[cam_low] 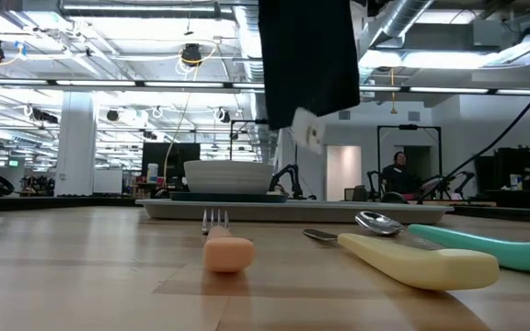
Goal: Set up tray
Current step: Put the dark blue napkin on the blue tray to the right of the dark green plate
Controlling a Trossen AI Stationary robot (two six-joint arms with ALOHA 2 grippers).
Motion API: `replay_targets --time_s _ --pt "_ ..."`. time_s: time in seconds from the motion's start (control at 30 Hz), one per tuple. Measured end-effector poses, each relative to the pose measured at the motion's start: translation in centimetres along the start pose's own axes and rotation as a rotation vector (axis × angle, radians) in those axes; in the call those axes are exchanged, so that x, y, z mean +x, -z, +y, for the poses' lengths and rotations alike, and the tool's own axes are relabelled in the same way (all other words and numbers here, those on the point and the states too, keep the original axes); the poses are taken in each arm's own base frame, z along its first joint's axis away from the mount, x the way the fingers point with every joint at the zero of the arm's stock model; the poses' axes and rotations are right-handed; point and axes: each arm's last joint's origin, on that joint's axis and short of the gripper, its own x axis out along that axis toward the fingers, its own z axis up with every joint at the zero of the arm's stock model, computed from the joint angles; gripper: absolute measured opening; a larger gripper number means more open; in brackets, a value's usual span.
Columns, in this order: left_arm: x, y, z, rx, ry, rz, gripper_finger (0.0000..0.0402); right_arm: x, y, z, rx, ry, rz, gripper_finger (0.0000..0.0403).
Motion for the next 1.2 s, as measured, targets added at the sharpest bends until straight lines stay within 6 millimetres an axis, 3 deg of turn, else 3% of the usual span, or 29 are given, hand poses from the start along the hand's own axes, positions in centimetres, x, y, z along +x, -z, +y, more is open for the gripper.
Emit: replay_targets --time_s 0.3,0.5,0.67,0.83,1.2 --pt "-4.5 -0.8 0.8 0.135 0.018 -0.077 0.0192 -2.7 -1.2 -0.9 0.054 -0.056 0.036 0.0001" --pt "-5.6 0.4 0.1 0.246 0.028 -0.064 0.0193 -4.6 -1.6 -0.9 0.198 -0.345 0.059 0.0001" --pt "-5.5 2.7 -0.8 0.325 0.034 -0.051 0.0193 -5.2 -1.7 0.0 0.280 -0.592 0.062 0.0001" --pt "-5.1 6.6 -0.9 0.394 0.070 -0.080 0.0193 -4.8 -0.7 1.5 0.296 -0.669 0.100 0.0000" --pt "-3.6 18.9 2.5 0.378 0.187 -0.281 0.0193 -4.7 3.0 1.7 0.344 -0.627 0.119 0.0000"
